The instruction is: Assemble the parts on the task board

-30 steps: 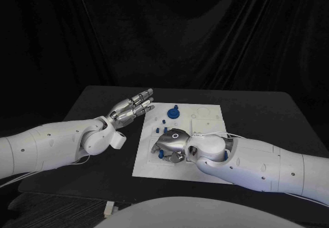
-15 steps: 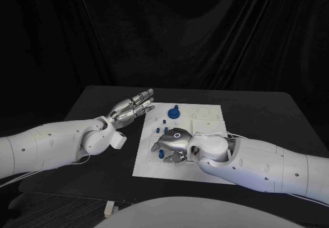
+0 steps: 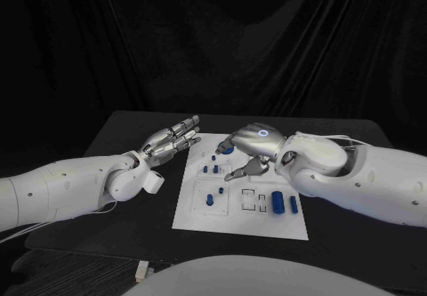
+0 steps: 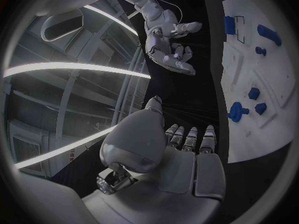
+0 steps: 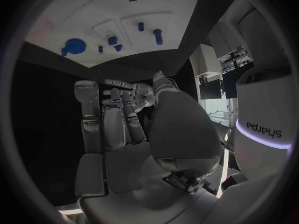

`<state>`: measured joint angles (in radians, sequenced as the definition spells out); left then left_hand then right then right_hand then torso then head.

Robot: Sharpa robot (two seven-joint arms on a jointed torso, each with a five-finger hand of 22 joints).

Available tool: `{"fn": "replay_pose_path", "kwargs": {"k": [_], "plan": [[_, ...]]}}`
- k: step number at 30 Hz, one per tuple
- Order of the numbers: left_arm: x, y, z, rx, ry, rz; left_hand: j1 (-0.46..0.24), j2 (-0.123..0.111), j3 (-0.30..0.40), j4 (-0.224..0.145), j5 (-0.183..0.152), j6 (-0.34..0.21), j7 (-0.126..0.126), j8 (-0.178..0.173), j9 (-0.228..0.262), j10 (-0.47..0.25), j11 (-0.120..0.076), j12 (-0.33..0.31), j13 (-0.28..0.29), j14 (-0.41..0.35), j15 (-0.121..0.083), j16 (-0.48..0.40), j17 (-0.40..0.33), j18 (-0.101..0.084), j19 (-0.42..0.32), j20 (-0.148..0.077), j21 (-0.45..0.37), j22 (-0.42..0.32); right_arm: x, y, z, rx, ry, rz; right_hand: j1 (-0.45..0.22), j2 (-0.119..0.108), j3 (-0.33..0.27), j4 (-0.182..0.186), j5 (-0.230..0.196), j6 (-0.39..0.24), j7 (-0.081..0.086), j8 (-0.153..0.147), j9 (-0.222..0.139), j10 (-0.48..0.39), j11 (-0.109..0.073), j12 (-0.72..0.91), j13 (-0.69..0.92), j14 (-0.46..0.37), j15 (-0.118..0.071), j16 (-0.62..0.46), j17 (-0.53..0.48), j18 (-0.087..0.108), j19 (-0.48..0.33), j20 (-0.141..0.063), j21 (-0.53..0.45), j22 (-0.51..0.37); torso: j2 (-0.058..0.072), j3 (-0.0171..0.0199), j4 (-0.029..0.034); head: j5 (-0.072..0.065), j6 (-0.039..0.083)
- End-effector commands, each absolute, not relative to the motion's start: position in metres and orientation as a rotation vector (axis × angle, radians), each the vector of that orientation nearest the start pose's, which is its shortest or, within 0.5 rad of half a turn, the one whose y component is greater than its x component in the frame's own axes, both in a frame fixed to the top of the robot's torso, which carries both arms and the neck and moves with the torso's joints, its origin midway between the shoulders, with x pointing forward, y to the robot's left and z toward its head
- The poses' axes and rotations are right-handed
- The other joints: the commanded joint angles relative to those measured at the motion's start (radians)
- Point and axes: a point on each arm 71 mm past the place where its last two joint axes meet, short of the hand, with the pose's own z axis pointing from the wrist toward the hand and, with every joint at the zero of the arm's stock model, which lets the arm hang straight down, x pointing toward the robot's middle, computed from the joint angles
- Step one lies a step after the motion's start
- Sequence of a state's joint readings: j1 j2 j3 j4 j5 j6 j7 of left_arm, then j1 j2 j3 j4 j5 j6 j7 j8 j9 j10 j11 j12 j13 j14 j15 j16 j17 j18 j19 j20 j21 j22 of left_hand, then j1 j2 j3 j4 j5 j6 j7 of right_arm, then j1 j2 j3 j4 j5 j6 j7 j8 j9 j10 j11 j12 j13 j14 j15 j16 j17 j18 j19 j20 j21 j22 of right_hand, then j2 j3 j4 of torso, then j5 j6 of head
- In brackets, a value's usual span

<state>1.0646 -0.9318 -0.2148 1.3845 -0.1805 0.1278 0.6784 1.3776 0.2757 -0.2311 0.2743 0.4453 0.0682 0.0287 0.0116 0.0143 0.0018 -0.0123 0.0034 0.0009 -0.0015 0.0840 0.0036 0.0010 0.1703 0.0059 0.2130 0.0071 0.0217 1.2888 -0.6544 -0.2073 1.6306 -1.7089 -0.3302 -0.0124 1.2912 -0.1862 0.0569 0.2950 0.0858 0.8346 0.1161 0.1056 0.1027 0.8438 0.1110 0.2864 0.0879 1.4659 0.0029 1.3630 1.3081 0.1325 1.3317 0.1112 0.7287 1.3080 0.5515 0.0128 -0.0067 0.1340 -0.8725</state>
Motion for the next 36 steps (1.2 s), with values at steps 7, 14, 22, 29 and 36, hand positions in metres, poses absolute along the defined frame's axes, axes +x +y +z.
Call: {"fn": "replay_pose_path", "kwargs": {"k": [7,14,22,29,36], "plan": [[0.434,0.274,-0.284,-0.927,1.575,-1.791,0.014,0.0,0.006,-0.003,0.007,0.009,0.001,0.005,0.001,-0.002,0.006,-0.003,-0.001,0.001,0.005,-0.004,-0.001,0.009,0.002,0.005,0.0,0.002,0.455,-0.144,-0.164,-0.17,1.698,0.829,-0.005,0.076,-0.008,-0.036,0.016,0.176,-0.015,0.083,0.042,0.387,-0.087,0.876,0.743,0.003,-0.041,-0.011,-0.002,0.014,-0.003,-0.041,-0.044,0.071,0.0,-0.0004,0.0017,-0.015,0.0],[0.434,0.275,-0.283,-0.927,1.573,-1.791,0.016,0.0,0.007,-0.004,0.008,0.012,0.001,0.006,0.002,-0.002,0.006,-0.003,-0.001,0.001,0.005,-0.004,-0.001,0.009,0.002,0.005,0.0,0.002,0.456,-0.18,-0.191,-0.158,1.961,0.538,-0.289,0.019,-0.02,0.001,-0.007,0.306,-0.062,0.127,0.082,0.727,-0.129,1.284,1.483,0.105,-0.079,0.208,0.263,-0.04,0.118,-0.075,0.301,0.144,-0.001,-0.0016,-0.0002,-0.027,0.0],[0.434,0.274,-0.284,-0.927,1.573,-1.793,0.016,0.0,0.007,-0.004,0.009,0.013,0.001,0.006,0.002,-0.002,0.006,-0.003,-0.001,0.001,0.005,-0.004,-0.001,0.009,0.002,0.005,0.0,0.002,0.445,-0.195,-0.218,-0.264,2.144,0.244,-0.396,0.005,-0.019,0.004,0.03,0.412,-0.092,0.158,0.127,0.727,-0.15,1.284,1.483,0.105,-0.105,0.208,0.263,-0.056,0.145,-0.098,0.41,0.164,0.001,0.0001,0.0,-0.04,0.0],[0.434,0.275,-0.284,-0.924,1.564,-1.789,0.019,-0.001,0.008,-0.006,0.01,0.014,0.001,0.007,0.002,-0.002,0.007,-0.003,-0.001,0.001,0.004,-0.004,-0.001,0.009,0.001,0.004,0.0,0.0,0.439,-0.196,-0.231,-0.29,2.225,0.139,-0.441,0.057,0.014,0.0,0.039,0.483,-0.119,0.189,0.178,0.727,-0.173,1.284,1.483,0.105,-0.122,0.208,0.263,-0.066,0.159,-0.116,0.483,0.178,0.002,0.0,0.0,-0.042,0.0],[0.434,0.275,-0.284,-0.922,1.557,-1.787,0.024,-0.005,0.009,-0.009,0.014,0.017,0.004,0.007,0.003,-0.002,0.011,-0.003,-0.001,0.001,-0.004,-0.004,-0.001,0.01,0.0,-0.011,-0.002,-0.004,0.436,-0.194,-0.243,-0.253,2.272,0.144,-0.425,0.076,0.026,-0.004,0.055,0.458,-0.114,0.167,0.188,0.727,-0.171,1.284,1.483,0.105,-0.127,0.208,0.263,-0.065,0.155,-0.121,0.485,0.176,0.001,-0.0001,0.0004,-0.04,0.0]]}}
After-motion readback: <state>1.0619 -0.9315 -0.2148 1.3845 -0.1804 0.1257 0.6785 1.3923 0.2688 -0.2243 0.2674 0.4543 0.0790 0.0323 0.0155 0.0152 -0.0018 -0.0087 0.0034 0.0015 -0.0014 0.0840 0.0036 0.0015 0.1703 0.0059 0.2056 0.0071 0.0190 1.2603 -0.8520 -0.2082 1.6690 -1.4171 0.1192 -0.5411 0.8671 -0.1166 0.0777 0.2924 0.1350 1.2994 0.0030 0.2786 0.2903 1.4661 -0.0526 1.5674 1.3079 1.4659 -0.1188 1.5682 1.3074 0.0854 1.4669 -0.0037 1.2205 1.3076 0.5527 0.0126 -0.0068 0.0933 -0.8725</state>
